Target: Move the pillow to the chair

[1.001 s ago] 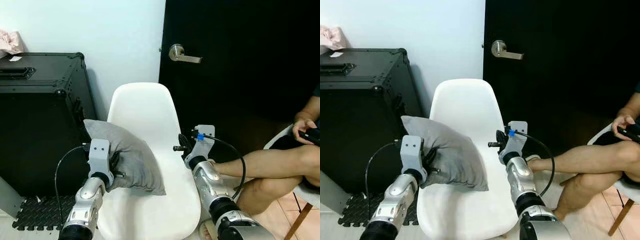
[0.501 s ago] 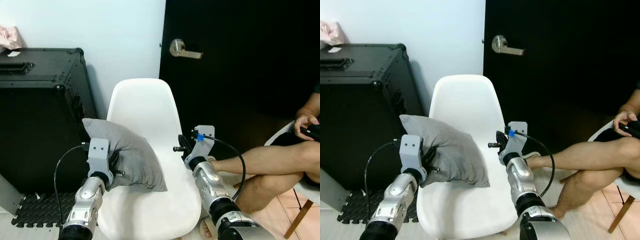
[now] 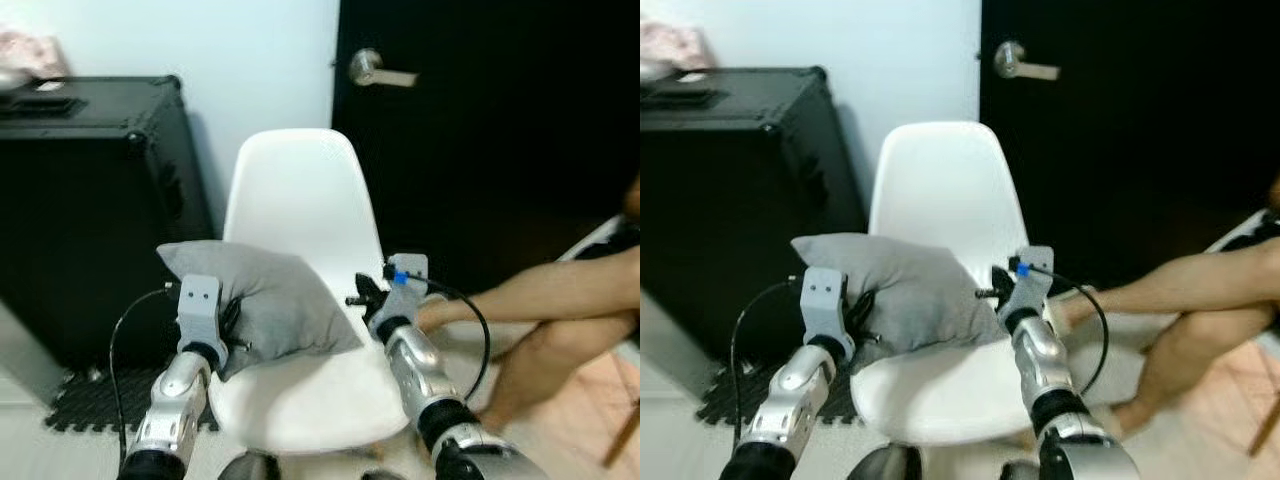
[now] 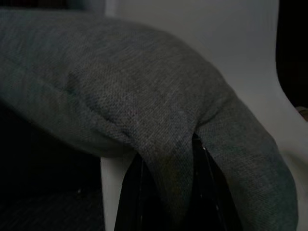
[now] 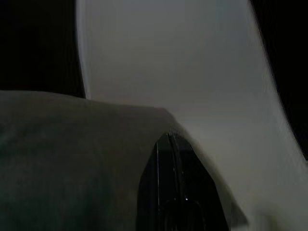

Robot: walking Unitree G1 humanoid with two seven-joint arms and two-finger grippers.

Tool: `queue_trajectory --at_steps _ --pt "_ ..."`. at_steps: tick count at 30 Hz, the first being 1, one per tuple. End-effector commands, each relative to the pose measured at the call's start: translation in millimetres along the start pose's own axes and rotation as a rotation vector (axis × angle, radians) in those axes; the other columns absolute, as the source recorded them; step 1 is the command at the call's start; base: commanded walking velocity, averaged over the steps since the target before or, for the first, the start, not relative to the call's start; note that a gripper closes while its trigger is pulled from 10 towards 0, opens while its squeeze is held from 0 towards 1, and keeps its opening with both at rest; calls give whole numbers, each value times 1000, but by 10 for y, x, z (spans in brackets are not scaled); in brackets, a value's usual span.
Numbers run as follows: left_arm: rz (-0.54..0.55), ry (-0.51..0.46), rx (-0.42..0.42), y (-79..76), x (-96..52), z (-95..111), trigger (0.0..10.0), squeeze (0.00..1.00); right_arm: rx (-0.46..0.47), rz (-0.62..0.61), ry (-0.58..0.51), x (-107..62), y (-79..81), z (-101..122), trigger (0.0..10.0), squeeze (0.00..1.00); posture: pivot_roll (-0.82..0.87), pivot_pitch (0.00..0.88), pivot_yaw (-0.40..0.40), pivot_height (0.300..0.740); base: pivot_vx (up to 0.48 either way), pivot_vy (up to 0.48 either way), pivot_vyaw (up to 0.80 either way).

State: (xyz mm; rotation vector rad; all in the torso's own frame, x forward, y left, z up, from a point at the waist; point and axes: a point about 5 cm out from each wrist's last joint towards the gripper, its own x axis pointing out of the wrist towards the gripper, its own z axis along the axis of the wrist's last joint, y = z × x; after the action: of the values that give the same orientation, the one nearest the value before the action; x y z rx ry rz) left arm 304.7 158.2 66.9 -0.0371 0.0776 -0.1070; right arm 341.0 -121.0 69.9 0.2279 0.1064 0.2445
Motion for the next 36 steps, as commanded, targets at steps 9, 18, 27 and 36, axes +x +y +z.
queue_trajectory --at_steps 9,18,27,36 --pt "-12 -50 0 -23 33 90 10000 0 13 -10 10 -17 -33 -22 10000 0 82 61 -26 616 0 0 0" --pt "-12 -54 -9 -12 52 97 10000 0 2 -1 7 -3 -30 2 10000 0 80 51 -34 616 0 0 0" --pt "-124 -123 17 -82 237 322 10000 0 -31 -14 -20 88 -30 148 10000 0 82 84 -44 616 0 0 0" --pt "-444 59 -17 -465 282 152 10000 0 -71 -1 -10 147 19 208 10000 0 72 119 -41 616 0 0 0"
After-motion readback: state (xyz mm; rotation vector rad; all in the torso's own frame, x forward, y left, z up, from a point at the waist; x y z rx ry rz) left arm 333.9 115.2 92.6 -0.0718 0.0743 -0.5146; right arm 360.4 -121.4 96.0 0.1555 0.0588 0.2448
